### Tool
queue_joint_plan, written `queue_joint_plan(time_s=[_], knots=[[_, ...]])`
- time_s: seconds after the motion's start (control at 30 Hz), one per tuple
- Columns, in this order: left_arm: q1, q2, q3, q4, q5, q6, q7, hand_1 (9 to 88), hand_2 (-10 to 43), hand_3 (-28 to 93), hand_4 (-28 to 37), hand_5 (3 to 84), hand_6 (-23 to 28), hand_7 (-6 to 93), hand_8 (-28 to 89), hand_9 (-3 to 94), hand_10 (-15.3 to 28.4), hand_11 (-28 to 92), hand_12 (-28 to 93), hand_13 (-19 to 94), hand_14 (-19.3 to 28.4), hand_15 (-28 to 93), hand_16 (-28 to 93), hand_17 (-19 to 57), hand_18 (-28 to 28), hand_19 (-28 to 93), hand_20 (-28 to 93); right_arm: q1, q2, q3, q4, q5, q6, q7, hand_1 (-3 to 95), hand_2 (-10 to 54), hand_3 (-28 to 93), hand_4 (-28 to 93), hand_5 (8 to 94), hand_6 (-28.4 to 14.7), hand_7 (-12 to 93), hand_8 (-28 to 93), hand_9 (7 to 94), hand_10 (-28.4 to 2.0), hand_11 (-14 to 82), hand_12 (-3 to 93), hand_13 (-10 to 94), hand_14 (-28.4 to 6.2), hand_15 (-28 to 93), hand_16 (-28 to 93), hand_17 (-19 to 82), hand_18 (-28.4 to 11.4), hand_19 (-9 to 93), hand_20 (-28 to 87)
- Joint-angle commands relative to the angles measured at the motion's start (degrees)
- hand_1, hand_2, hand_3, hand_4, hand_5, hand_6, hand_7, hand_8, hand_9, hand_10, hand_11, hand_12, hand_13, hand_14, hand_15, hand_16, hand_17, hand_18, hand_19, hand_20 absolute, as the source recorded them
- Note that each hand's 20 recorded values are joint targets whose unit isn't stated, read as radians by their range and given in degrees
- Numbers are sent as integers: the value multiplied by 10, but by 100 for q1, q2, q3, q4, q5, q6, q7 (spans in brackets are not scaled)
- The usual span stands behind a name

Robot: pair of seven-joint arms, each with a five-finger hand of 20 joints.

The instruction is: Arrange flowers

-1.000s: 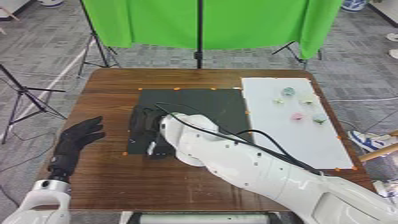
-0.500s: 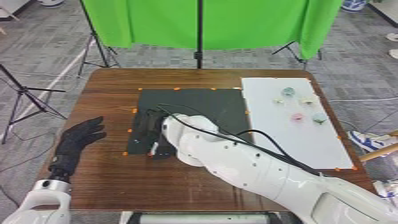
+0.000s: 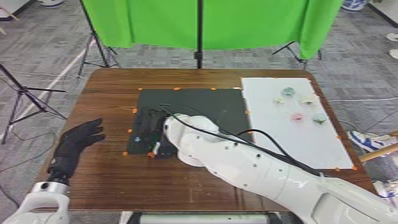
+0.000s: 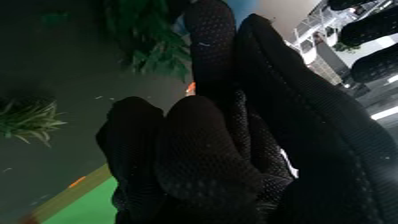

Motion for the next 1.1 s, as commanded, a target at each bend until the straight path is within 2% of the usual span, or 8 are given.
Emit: queue_joint_plan(time_s=[0.03,0.3,0.53,0.67,0.7,0.77,0.9,1.1], knots=[[121,-73,-41,-35,31,-82,-101,206,265,628,-283,434,48,130,-62,399,133,203,120,354,193,289,6,47,172,341,314,78,88,64,-98,-142,4,58,564,-95,616,-138,674,3,194,54,860,-90,55,372,928,-1,655,364,618,-164,932,649],[255,-88,-150,-116,30,-81,-165,209,257,626,-283,431,49,127,-61,399,135,202,120,354,193,288,6,46,172,340,314,114,453,275,-454,-350,99,17,554,-95,618,-135,660,5,199,50,846,-94,61,363,923,-4,654,362,615,-166,932,645],[413,-103,-291,-219,36,-95,-236,211,255,623,-283,431,49,128,-60,399,135,201,120,354,193,287,6,46,171,339,314,-193,1479,1181,-1706,-1077,274,-189,525,-95,622,-135,656,2,199,48,796,-104,98,334,886,-19,637,361,565,-179,932,614],[450,-82,-376,-258,65,-94,-259,211,255,623,-283,432,49,128,-61,399,134,200,120,354,193,288,6,46,171,339,314,-585,2235,1739,-2323,-1932,536,-114,468,-95,636,-134,651,3,184,32,756,-132,177,235,860,-29,634,358,536,-187,932,595],[460,-84,-396,-268,61,-98,-265,211,255,624,-283,432,49,127,-61,399,134,200,121,354,193,288,5,46,171,339,314,-718,2390,1890,-2426,-2131,582,-54,412,-92,652,-128,644,-1,173,-35,749,-141,181,227,853,-34,630,359,526,-190,932,586],[483,-78,-423,-285,69,-83,-254,212,255,623,-283,432,49,128,-60,399,135,200,121,354,193,288,5,46,171,339,314,-997,2649,2287,-2642,-2496,324,141,348,-92,655,-121,619,-16,155,-78,733,-153,181,226,836,-47,624,359,506,-199,932,573],[559,-108,-471,-325,75,-77,-256,211,254,625,-283,432,50,128,-60,400,135,201,121,355,193,288,6,47,171,338,313,-1502,3037,2906,-2813,-2799,73,374,265,-85,625,-107,575,-40,112,-63,696,-177,173,236,795,-81,625,360,470,-220,932,557],[508,-119,-424,-306,143,-175,-302,213,254,621,-283,434,50,128,-60,400,135,201,121,355,193,288,5,47,171,338,312,-2191,3634,3416,-2698,-3076,134,603,239,-77,613,-100,581,-40,108,-54,697,-182,224,278,786,-96,641,358,467,-228,932,553]])
